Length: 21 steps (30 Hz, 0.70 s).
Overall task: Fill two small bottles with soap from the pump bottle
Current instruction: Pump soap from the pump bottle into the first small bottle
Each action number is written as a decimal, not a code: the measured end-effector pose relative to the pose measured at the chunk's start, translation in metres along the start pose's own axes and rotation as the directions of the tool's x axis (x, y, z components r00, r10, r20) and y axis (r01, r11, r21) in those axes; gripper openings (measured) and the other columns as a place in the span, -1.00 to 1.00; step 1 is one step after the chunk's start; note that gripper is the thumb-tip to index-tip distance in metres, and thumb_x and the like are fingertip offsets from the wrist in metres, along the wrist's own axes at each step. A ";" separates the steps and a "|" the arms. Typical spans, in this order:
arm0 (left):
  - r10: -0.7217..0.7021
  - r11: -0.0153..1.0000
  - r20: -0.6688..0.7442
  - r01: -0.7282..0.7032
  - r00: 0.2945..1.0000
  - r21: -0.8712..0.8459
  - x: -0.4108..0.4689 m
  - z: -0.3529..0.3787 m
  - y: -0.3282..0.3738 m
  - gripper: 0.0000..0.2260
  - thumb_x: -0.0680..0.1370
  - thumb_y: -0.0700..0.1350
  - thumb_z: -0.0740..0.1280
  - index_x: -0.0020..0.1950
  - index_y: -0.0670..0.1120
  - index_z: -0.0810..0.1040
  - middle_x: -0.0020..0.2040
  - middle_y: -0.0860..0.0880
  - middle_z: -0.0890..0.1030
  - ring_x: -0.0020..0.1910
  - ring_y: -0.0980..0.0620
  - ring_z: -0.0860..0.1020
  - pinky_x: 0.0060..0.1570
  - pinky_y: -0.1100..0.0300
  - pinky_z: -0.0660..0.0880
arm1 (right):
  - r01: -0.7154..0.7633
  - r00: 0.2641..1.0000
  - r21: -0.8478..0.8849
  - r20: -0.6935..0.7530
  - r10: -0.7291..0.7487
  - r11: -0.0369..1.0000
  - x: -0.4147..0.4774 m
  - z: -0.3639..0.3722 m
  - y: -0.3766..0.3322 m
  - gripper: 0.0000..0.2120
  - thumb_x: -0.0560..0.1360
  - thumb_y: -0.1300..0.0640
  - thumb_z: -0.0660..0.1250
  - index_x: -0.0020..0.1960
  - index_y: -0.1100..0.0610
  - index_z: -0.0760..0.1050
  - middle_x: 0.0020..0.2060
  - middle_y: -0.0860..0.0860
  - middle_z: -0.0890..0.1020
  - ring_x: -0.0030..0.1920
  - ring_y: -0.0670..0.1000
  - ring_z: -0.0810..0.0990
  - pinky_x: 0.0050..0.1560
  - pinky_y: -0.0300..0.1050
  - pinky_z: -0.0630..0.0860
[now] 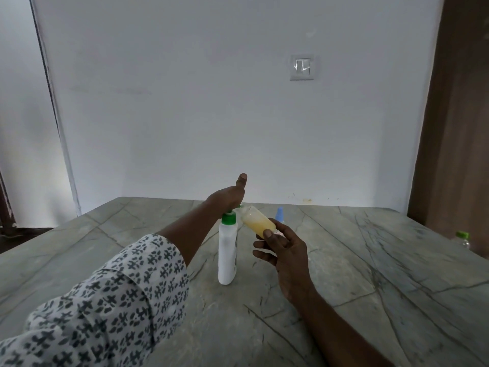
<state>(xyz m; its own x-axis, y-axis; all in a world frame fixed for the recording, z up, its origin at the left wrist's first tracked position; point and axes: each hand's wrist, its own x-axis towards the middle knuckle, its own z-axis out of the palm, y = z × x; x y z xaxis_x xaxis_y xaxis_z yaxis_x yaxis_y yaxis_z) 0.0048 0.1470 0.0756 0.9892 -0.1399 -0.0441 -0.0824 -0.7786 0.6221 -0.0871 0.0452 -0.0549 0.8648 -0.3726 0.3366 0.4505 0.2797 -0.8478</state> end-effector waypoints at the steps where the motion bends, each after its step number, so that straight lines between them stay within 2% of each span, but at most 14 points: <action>1: -0.005 1.000 0.002 0.005 1.000 0.003 -0.001 -0.001 0.001 -0.23 0.57 0.35 -0.22 0.54 -0.17 0.18 0.50 -0.25 0.25 0.46 -0.21 0.26 0.43 -0.06 0.18 | 0.000 1.000 0.003 0.003 0.000 1.000 0.000 0.000 0.000 -0.67 0.51 0.21 0.38 0.27 0.06 0.51 -0.16 0.05 0.74 -0.13 0.14 0.73 -0.21 -0.08 0.66; 3: 0.000 1.000 0.003 0.000 1.000 0.009 -0.003 -0.005 0.003 -0.23 0.57 0.34 -0.22 0.53 -0.19 0.19 0.49 -0.25 0.26 0.46 -0.21 0.27 0.42 -0.06 0.20 | -0.009 1.000 0.009 0.005 0.009 1.000 0.000 0.001 -0.001 -0.70 0.52 0.21 0.37 0.24 0.04 0.51 -0.15 0.07 0.74 -0.13 0.15 0.73 -0.20 -0.08 0.67; 5: 0.014 0.999 -0.003 -0.014 1.000 0.046 -0.004 -0.007 0.007 -0.22 0.57 0.34 -0.25 0.53 -0.20 0.20 0.51 -0.26 0.23 0.48 -0.22 0.22 0.47 -0.08 0.14 | -0.040 0.999 0.055 0.011 0.039 0.998 -0.001 0.002 -0.001 -0.76 0.54 0.23 0.33 0.18 0.02 0.52 -0.12 0.12 0.73 -0.13 0.17 0.73 -0.16 -0.05 0.67; 9: 0.019 0.996 -0.008 -0.018 1.000 0.086 -0.005 -0.007 0.009 -0.23 0.57 0.33 -0.26 0.54 -0.18 0.18 0.52 -0.26 0.19 0.51 -0.22 0.17 0.49 -0.10 0.08 | -0.164 0.984 0.227 0.102 0.144 0.960 -0.004 0.004 -0.001 -0.80 0.59 0.23 0.25 0.19 0.23 0.50 -0.06 0.31 0.69 -0.13 0.20 0.73 -0.15 -0.04 0.68; 14: 0.010 0.998 0.000 -0.010 1.000 0.058 -0.007 -0.009 0.009 -0.23 0.57 0.34 -0.25 0.54 -0.18 0.18 0.52 -0.27 0.21 0.48 -0.23 0.23 0.44 -0.05 0.15 | -0.263 0.957 0.230 0.182 0.224 0.937 -0.006 0.008 0.001 -0.76 0.61 0.21 0.20 0.15 0.37 0.48 -0.11 0.32 0.70 -0.18 0.17 0.74 -0.20 -0.05 0.68; 17: 0.002 0.999 0.007 -0.002 1.000 0.035 -0.006 -0.009 0.009 -0.22 0.56 0.35 -0.24 0.54 -0.18 0.18 0.51 -0.26 0.23 0.44 -0.23 0.28 0.39 -0.03 0.24 | -0.284 0.949 0.246 0.207 0.236 0.927 -0.006 0.008 0.001 -0.76 0.62 0.20 0.18 0.12 0.36 0.49 -0.11 0.33 0.69 -0.19 0.17 0.74 -0.20 -0.05 0.68; 21: -0.006 1.000 0.008 0.006 1.000 0.017 -0.005 -0.010 0.007 -0.22 0.56 0.36 -0.23 0.54 -0.17 0.17 0.51 -0.26 0.21 0.45 -0.24 0.27 0.39 -0.04 0.24 | -0.278 0.951 0.246 0.207 0.230 0.929 -0.006 0.008 0.001 -0.78 0.61 0.21 0.19 0.09 0.35 0.51 -0.13 0.33 0.70 -0.21 0.17 0.74 -0.21 -0.04 0.69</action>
<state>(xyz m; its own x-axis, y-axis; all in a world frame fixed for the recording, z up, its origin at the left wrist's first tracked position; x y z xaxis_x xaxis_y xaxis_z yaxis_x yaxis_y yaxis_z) 0.0007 0.1481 0.0879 0.9887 -0.1397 -0.0540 -0.0783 -0.7898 0.6084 -0.0901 0.0547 -0.0548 0.9717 -0.1073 0.2102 0.2329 0.5808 -0.7800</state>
